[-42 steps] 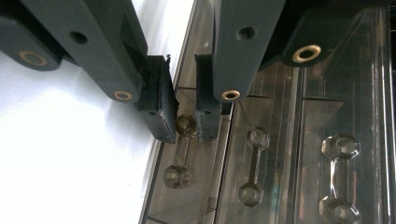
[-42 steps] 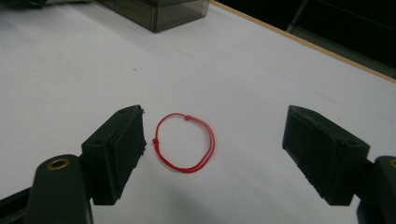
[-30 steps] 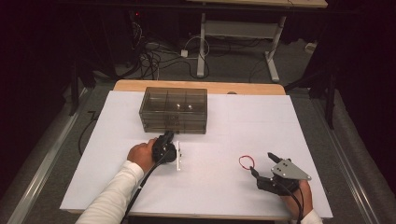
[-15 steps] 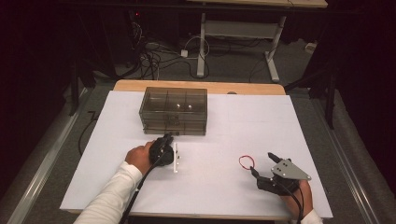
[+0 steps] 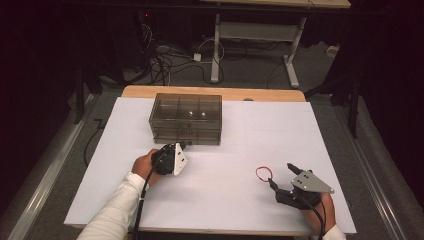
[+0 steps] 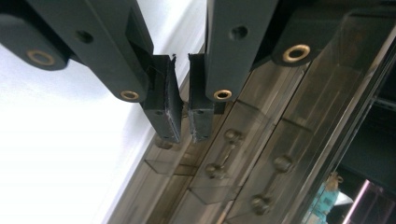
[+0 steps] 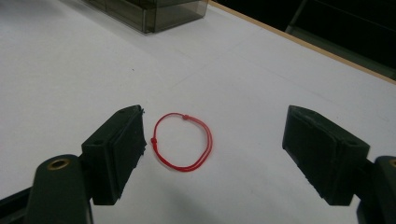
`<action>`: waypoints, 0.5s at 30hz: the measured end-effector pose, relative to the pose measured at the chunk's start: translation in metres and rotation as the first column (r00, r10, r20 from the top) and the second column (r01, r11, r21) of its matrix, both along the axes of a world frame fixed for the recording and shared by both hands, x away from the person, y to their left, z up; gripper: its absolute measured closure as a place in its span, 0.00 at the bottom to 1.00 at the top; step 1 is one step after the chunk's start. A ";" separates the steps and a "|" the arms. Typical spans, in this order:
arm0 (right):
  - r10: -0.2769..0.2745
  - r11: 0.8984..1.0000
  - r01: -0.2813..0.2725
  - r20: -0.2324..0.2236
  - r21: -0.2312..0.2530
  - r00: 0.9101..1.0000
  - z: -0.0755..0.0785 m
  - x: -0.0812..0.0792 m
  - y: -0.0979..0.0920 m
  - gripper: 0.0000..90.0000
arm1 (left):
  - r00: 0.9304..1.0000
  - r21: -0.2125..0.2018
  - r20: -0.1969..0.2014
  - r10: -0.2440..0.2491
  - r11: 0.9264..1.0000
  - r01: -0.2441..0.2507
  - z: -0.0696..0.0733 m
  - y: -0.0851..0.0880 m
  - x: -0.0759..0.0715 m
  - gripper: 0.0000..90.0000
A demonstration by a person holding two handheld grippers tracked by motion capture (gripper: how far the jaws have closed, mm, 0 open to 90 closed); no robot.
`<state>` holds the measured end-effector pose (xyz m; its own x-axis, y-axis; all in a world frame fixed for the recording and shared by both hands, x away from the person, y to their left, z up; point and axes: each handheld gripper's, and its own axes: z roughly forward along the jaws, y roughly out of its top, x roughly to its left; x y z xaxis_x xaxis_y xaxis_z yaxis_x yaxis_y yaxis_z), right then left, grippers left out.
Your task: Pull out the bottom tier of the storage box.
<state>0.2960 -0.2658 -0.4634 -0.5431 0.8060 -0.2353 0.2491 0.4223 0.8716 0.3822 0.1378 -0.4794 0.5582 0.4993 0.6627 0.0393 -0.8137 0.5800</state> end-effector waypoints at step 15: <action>0.003 1.000 -0.004 -0.005 -0.005 1.000 -0.001 0.000 0.001 0.25 | 0.982 -0.175 -0.170 0.088 0.977 -0.118 0.013 0.026 0.031 0.97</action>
<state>0.2964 -0.2645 -0.4641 -0.5471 0.8029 -0.2366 0.2521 0.4276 0.8681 0.4131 0.1641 -0.4666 0.5888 0.6644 0.4603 0.2219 -0.6805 0.6984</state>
